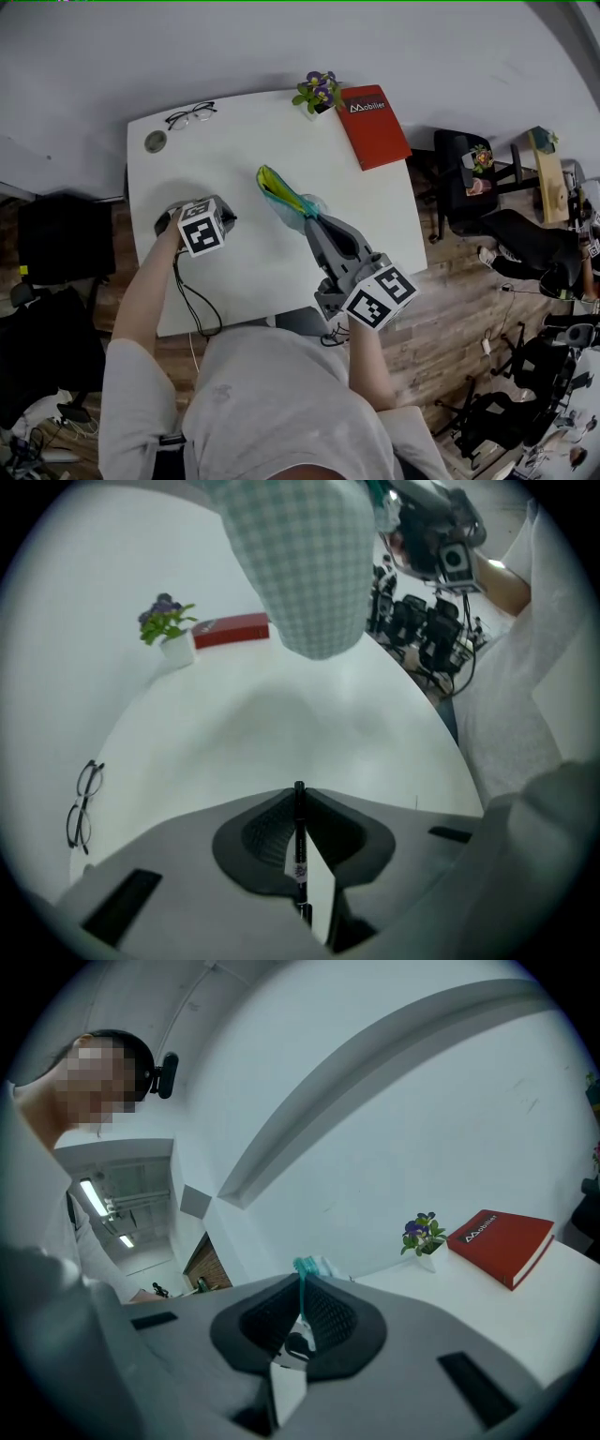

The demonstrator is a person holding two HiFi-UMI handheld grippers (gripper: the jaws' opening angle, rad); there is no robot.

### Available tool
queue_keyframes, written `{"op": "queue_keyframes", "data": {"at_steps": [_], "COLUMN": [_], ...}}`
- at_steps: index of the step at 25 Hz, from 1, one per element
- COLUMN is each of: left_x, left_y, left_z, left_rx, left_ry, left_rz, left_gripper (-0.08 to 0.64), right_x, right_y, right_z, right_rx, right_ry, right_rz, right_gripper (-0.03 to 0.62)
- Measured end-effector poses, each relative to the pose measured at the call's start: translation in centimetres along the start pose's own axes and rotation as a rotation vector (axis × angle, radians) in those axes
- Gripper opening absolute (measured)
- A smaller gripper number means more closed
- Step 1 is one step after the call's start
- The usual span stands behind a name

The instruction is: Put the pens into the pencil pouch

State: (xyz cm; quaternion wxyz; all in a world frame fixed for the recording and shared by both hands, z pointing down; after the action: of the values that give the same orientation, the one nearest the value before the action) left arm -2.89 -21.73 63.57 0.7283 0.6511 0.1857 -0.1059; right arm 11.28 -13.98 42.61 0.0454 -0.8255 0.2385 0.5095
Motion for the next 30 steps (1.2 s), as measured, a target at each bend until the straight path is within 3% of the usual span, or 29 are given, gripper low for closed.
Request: {"op": "queue_keyframes", "data": {"at_steps": [10,14,20,25,30], "left_x": [4.4,5.6,8.3,10.4,11.7], "left_y": [-13.3,-19.2,-27.2,-32.0,-35.3], "left_z": [3.4,2.7,0.6,-1.8,-3.5], "left_rx": [0.459,0.592,0.736,0.795,0.827], "left_ry": [-0.319,-0.399,-0.403,-0.394,-0.383], "left_rz": [-0.646,-0.88,-1.176,-1.412,-1.581], "left_gripper": [0.054,0.054,0.054,0.054,0.054], "right_x": [2.4,3.2,3.7,4.0,4.2], "right_y": [2.9,3.8,4.9,5.1,4.9], "right_z": [-0.1,0.2,0.9,1.6,1.9], "right_rx": [0.114,0.159,0.239,0.295,0.342], "right_ry": [-0.019,-0.032,-0.045,-0.043,-0.051], "right_rz": [-0.004,0.006,0.029,0.039,0.05], "right_gripper": [0.035,0.035,0.035,0.035,0.035]}}
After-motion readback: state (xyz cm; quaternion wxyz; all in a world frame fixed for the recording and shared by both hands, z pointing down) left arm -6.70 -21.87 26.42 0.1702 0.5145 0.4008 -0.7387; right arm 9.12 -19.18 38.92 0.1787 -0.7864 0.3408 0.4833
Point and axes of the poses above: the fingertips, and each gripper's own axes: y forward along the fingers, z to its left, x out of its top, the point moved 3 cm from there along -y, backward along the fingers, and after that the axes turned 4 degrees about -x, right-handed, at the moved point
